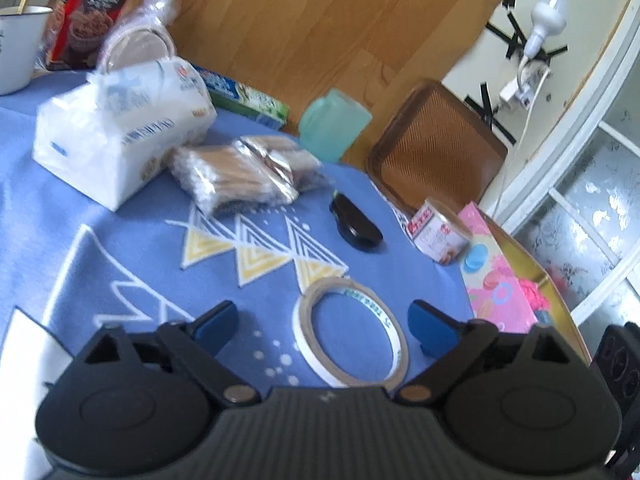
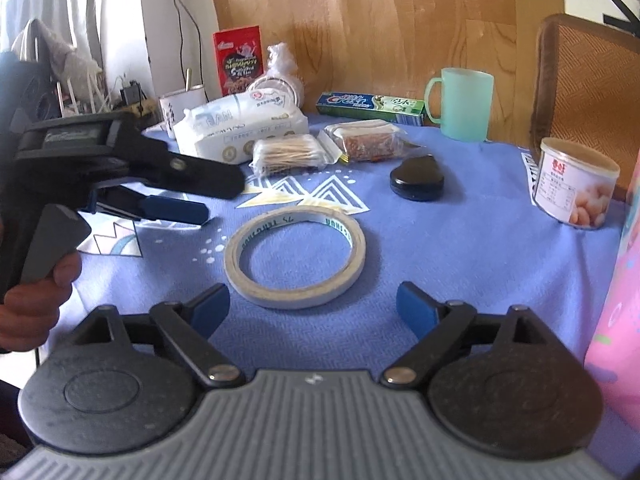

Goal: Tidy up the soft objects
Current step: 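Move the left tool to the tape roll and grasp its rim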

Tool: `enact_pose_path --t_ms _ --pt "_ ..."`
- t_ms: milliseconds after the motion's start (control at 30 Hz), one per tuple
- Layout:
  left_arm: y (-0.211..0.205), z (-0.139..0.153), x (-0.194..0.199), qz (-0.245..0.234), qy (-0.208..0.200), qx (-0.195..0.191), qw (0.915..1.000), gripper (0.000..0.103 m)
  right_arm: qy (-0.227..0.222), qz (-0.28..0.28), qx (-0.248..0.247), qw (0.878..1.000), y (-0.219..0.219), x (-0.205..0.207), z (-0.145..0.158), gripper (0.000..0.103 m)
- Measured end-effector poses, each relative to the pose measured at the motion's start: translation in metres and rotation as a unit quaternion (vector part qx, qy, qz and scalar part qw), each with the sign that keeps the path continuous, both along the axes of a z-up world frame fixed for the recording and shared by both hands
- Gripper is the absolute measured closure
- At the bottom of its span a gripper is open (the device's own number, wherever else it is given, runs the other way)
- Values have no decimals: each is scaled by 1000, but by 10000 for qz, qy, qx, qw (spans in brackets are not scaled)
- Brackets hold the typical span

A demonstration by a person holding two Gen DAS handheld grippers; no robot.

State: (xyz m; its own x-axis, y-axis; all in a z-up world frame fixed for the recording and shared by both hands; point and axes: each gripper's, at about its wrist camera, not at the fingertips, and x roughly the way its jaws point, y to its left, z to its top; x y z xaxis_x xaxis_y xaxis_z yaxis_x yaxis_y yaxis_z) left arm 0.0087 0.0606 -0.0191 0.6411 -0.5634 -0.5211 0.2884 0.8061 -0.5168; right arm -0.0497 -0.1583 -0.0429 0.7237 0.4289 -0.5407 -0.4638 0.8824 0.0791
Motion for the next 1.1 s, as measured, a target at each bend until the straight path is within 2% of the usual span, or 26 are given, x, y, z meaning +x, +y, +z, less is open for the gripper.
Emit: enact_pose_path --t_ms 133,200,267,333,433,533,700,833,1000,1100 --pt "-14 -1 1 -236 38 87 9997 29 -61 112 -312 9994 13 5 -1 11" --pt "-21 -3 -2 -244 -71 194 9995 30 -82 155 -403 9990 19 9 -1 11" --pt "-25 -3 -5 -221 -182 317 9991 33 -111 178 -368 9991 22 13 -1 17" --pt "-26 -3 -7 -187 -208 371 9989 35 -161 138 -361 9991 23 13 -1 19" --pt "-20 0 -6 -183 -129 92 9997 39 -339 61 -278 9990 20 5 2 20" --pt "-18 6 -7 -202 -168 -88 9996 40 -515 -75 -180 9985 19 -2 4 20" --pt "-29 16 -12 -261 -410 40 9988 40 -717 -219 -127 9971 16 -8 9 20" --pt "-34 26 -10 -336 -468 -63 9983 40 -1038 -357 -176 9938 13 -16 17 20" --pt "-63 53 -3 -735 -810 -14 9940 40 -1531 -840 -218 9844 -7 -25 33 20" --pt "-97 69 2 -1125 -992 -13 9887 40 -1854 -1273 -300 9739 -29 -36 45 20"
